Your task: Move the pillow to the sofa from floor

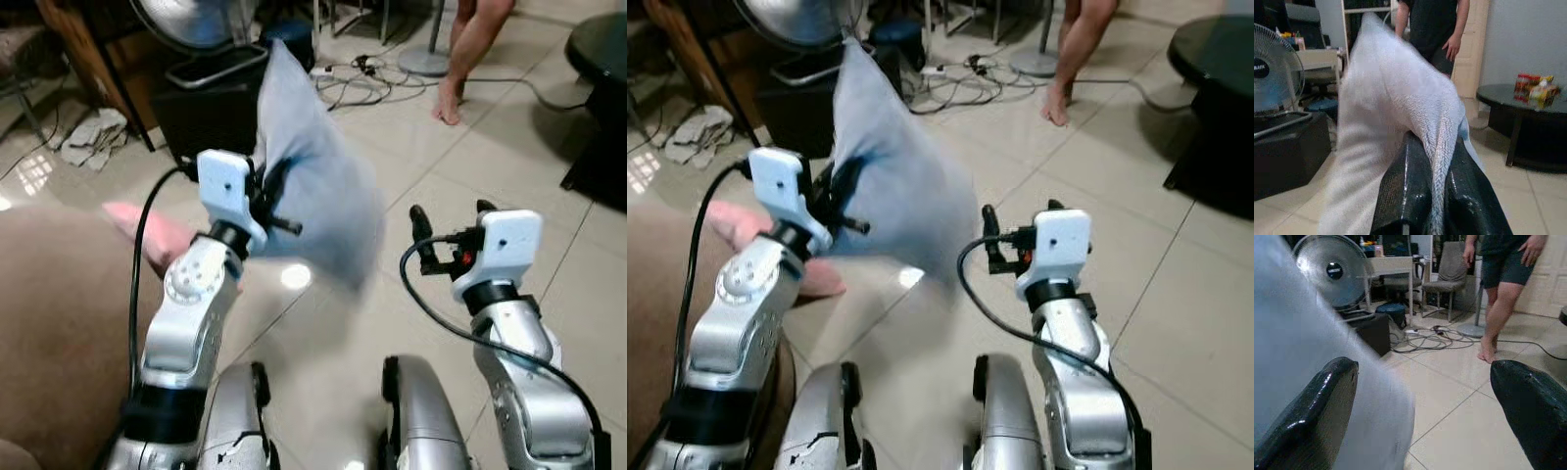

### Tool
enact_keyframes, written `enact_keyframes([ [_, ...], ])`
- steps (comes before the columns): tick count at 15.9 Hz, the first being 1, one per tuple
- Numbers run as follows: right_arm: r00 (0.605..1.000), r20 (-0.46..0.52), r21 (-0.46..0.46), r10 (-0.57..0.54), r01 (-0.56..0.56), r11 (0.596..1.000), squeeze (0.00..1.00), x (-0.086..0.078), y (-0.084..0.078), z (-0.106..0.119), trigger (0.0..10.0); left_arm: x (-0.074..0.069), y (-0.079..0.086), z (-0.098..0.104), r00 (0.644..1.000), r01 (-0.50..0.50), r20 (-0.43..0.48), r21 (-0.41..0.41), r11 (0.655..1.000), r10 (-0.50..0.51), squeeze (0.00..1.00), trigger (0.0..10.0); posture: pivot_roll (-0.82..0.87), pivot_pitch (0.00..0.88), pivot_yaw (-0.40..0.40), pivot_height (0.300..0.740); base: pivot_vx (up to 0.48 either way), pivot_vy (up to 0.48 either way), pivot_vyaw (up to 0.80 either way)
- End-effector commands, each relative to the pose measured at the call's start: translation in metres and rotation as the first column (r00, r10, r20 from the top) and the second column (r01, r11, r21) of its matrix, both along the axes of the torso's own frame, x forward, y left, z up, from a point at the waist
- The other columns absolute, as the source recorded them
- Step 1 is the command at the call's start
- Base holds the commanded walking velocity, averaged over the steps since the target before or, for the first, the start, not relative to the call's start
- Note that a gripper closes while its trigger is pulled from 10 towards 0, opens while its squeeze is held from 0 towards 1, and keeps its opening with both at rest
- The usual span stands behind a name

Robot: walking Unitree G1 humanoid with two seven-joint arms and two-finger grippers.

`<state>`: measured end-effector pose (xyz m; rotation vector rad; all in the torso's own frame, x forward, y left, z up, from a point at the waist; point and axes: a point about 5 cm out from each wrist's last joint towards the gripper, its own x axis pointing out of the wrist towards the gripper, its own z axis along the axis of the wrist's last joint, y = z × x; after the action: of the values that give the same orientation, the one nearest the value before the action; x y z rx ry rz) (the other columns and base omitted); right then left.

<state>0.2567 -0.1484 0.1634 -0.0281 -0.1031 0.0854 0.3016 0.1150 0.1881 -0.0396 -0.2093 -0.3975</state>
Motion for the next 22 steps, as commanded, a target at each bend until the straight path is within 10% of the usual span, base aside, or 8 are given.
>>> enact_keyframes([
  [1, 1.000, -0.027, 0.019, -0.009, 0.009, 1.000, 0.00, 0.003, 0.000, -0.002, 10.0, -0.005, -0.002, 0.013, 0.999, 0.000, 0.052, 0.029, 1.000, -0.002, 0.00, 10.0, -0.06, 0.000, 0.049, 0.645, 0.000, 0.000, 0.00],
  [11, 0.998, -0.062, 0.017, -0.022, 0.024, 1.000, 0.00, 0.007, -0.005, -0.007, 10.0, -0.003, -0.004, -0.004, 0.998, -0.053, -0.026, 0.090, 0.995, 0.055, 0.00, 10.0, -0.07, 0.000, 0.049, 0.740, 0.000, 0.000, 0.00],
  [22, 0.997, -0.071, -0.028, -0.023, 0.021, 0.999, 0.00, 0.009, -0.003, -0.008, 10.0, 0.003, 0.002, -0.010, 0.989, -0.135, -0.045, 0.130, 0.982, 0.142, 0.00, 10.0, -0.07, 0.000, 0.054, 0.740, 0.000, -0.262, 0.29],
])
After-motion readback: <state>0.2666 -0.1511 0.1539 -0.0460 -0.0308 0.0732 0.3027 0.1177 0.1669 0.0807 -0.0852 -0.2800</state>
